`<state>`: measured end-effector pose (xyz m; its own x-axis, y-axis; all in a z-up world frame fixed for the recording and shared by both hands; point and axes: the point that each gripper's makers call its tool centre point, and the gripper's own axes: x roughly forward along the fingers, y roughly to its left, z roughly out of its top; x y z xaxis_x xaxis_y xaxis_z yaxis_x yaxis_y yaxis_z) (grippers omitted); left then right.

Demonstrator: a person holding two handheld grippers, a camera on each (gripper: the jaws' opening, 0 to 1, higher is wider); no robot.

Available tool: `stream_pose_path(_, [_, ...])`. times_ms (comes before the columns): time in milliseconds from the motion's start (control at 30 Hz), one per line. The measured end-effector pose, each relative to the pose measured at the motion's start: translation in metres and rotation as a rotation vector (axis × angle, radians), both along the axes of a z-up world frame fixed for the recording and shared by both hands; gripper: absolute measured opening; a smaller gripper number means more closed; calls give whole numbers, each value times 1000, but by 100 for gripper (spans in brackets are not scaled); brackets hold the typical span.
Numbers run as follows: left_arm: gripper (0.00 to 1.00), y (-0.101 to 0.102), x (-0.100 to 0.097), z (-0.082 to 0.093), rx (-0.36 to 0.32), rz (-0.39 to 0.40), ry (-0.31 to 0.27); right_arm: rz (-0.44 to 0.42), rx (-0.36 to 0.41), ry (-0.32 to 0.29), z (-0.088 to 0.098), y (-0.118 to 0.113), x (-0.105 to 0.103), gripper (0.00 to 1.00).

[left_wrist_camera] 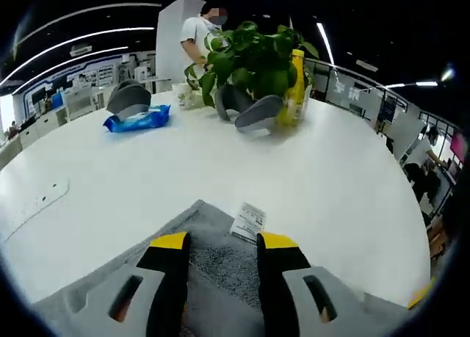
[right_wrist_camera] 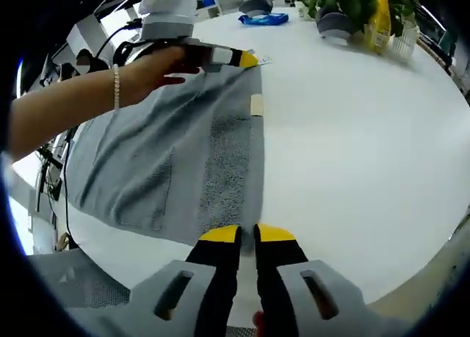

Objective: Fold the towel on the table until its edges align and the towel forms a compact rectangular stack.

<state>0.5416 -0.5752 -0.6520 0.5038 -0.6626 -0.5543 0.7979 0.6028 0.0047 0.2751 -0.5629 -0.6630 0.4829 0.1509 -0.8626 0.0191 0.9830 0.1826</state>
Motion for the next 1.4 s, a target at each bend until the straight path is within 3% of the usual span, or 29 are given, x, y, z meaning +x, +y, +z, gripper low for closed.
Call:
stream_pose_path(300, [28,-2,-1,1,-37,12,-29,27,-51,-4,-1,-1,4,2])
stream_pose_path(500, [19,-1,2,1,-33,29,-29,4,-19,0,-1,-1,5,0])
stream_pose_path(667, [6,5,4,3,-7,62,-17,-8,-3,9,0,0,4,0])
stream_pose_path(767, [4,9,3,6,-33,88,19,0,1,0,6,0,3,0])
stream_pose_path(1100, [4,14,-6,32,-74,111,45,-13,52,-60,31,1,2,0])
stream_pose_path(1400, [4,18,-12,61,-60,105,-6,-8,70,-113,55,0,-5,0])
